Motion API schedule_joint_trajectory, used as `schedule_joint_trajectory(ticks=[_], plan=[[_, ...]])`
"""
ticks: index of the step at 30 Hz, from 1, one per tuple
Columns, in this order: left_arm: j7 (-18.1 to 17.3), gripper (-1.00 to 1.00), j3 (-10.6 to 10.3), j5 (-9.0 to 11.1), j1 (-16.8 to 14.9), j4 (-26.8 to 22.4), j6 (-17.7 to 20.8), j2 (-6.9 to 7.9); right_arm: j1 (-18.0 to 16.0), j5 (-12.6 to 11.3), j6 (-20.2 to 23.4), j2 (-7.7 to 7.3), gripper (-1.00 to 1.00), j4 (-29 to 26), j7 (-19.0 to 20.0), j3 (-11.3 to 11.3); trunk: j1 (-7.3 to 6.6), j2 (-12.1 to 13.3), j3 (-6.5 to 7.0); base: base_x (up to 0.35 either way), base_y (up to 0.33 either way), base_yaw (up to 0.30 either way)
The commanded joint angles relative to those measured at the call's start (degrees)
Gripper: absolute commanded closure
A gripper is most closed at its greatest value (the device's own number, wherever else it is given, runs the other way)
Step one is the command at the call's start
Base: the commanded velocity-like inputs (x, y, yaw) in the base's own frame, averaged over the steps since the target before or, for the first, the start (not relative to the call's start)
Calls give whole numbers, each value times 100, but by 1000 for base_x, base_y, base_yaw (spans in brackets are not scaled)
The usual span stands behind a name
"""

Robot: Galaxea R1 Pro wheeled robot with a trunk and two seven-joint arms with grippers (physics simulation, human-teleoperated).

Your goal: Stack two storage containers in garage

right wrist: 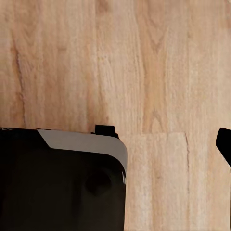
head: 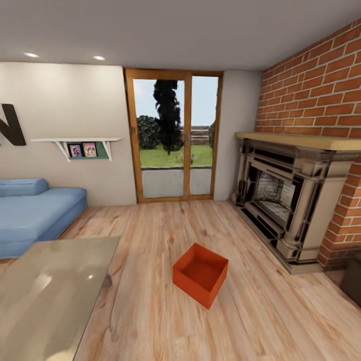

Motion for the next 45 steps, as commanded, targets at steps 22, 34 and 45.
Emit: schedule_joint_trajectory(ticks=[22,34,45], plan=[[3,-100,-2,36,-5,5,-26,-1,-7,-36,-30,-17,-100,18,64,48,4,-4,-7,318,0,134],[3,-100,-2,36,-5,6,-20,-1,-7,-35,-31,-17,-100,18,39,49,4,-4,-7,318,0,0],[3,-100,-2,36,-5,6,-20,-1,-7,-78,-29,-17,-100,18,-8,-28,4,-4,-7,320,0,0]])
